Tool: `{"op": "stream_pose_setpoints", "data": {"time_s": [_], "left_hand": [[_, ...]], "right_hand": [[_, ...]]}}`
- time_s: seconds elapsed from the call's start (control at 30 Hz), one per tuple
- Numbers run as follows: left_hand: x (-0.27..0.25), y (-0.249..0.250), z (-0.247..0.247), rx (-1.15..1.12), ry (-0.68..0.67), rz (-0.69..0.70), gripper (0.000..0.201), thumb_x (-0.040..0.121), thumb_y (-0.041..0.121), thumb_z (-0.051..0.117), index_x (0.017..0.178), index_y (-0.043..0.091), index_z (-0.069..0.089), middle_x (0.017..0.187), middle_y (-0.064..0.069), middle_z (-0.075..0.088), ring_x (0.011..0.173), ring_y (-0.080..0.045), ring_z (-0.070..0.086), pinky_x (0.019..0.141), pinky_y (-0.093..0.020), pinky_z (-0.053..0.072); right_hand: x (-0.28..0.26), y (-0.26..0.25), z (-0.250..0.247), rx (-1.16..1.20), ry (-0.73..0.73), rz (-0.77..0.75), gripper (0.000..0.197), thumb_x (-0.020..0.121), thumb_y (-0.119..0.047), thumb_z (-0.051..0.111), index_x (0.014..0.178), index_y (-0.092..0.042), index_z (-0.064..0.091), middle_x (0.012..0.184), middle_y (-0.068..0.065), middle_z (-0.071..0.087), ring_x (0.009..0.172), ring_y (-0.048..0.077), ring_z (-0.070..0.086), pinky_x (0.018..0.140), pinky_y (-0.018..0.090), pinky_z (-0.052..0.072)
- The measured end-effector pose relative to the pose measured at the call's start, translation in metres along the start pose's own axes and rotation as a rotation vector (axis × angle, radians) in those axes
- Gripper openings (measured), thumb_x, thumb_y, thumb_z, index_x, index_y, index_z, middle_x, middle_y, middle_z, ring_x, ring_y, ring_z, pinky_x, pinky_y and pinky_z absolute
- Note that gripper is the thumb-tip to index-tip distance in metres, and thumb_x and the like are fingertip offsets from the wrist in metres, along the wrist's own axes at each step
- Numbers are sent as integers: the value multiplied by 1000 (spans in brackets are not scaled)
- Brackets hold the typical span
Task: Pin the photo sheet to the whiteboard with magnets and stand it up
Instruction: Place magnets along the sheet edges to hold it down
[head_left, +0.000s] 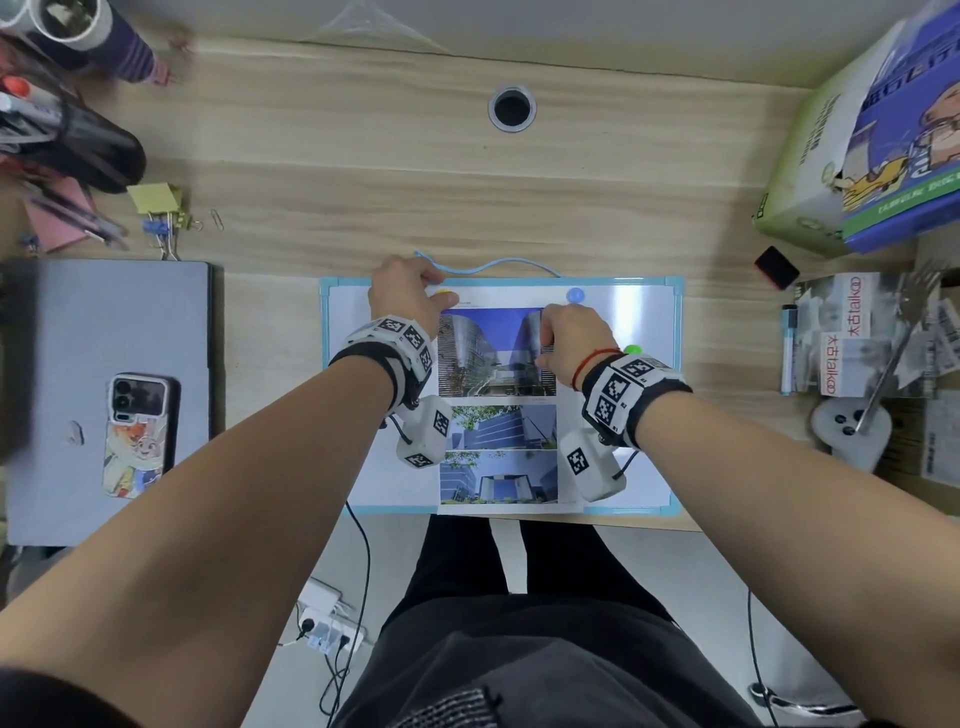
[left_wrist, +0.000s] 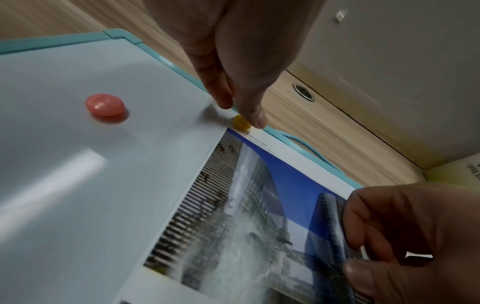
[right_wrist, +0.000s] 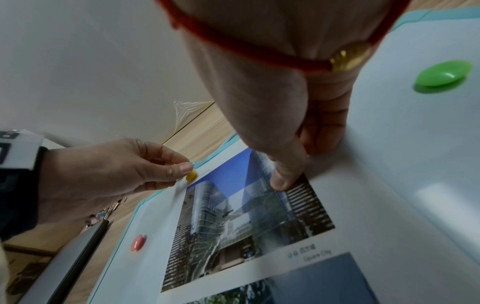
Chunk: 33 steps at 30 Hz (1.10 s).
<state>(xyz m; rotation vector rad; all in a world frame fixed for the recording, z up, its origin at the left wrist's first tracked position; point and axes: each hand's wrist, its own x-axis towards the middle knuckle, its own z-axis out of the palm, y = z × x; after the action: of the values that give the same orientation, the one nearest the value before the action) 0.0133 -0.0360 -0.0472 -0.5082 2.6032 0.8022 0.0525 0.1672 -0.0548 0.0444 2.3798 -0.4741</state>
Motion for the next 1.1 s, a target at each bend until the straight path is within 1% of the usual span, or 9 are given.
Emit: {"op": "stream_pose_setpoints", "data": {"time_s": [0.1,0.23,0.33,0.5,0.63,0.8,0.87,1.0,1.1], "left_hand": [[-7,-10,-13,49,2,-5,31,79,31,76,104,14,68,114,-8,60,99,-24,62,86,-35,50],[-24,-38,-30,178,-93,-134,46,77,37,77,114,16,60,122,-8,55,98,-28,62,81,-33,45],[-39,-60,-30,196,-139,-166,47,74,32,80,113,17,59,121,-7,53,94,-25,60,77,-31,42],[-52,-73,-19,227,-136,-104,21,82,20,72,102,15,66,111,-9,64,99,-27,63,81,-31,48],[-56,-68,-15,262,-142,-62,16,88,13,62,102,12,71,115,-11,64,100,-30,64,84,-33,52],[-61,-64,-12,225,-200,-39,13,85,11,63,96,14,70,104,-10,70,95,-29,66,77,-30,53],[-66,-61,-10,175,-219,-20,11,83,13,68,94,15,68,102,-9,70,95,-28,66,81,-32,54],[-82,-47,-3,110,-305,69,11,80,16,74,89,17,68,89,-3,69,86,-22,66,79,-30,54],[-98,-45,7,69,-444,140,12,76,15,78,85,15,70,80,-4,71,77,-18,66,77,-29,56]], "right_hand": [[-2,-2,-1,-17,-5,8,22,77,-12,72,80,-14,51,96,15,65,87,32,63,66,30,43],[-6,-9,-3,-48,-9,-17,12,79,-12,67,89,-10,61,97,14,68,91,34,64,71,31,49],[-10,-17,1,-36,-5,-46,15,79,-16,67,91,-8,64,98,13,69,92,34,64,76,34,52],[-21,-23,14,-20,36,-73,8,82,-16,64,86,-10,67,98,12,71,95,31,64,72,30,46],[-31,-16,17,17,56,-32,15,83,-23,64,89,-10,67,96,13,70,94,31,64,74,32,50],[-38,20,1,33,336,137,30,85,-17,61,113,-8,58,121,18,51,101,36,56,86,39,49],[-42,38,-4,-24,337,213,36,85,-13,61,120,-8,53,127,19,46,106,39,53,92,41,47],[-50,60,4,-56,308,251,25,84,2,55,107,-7,59,120,18,50,98,39,58,88,39,49],[-60,60,16,-14,272,289,21,85,2,53,102,-7,61,116,17,52,96,39,60,81,37,48]]}}
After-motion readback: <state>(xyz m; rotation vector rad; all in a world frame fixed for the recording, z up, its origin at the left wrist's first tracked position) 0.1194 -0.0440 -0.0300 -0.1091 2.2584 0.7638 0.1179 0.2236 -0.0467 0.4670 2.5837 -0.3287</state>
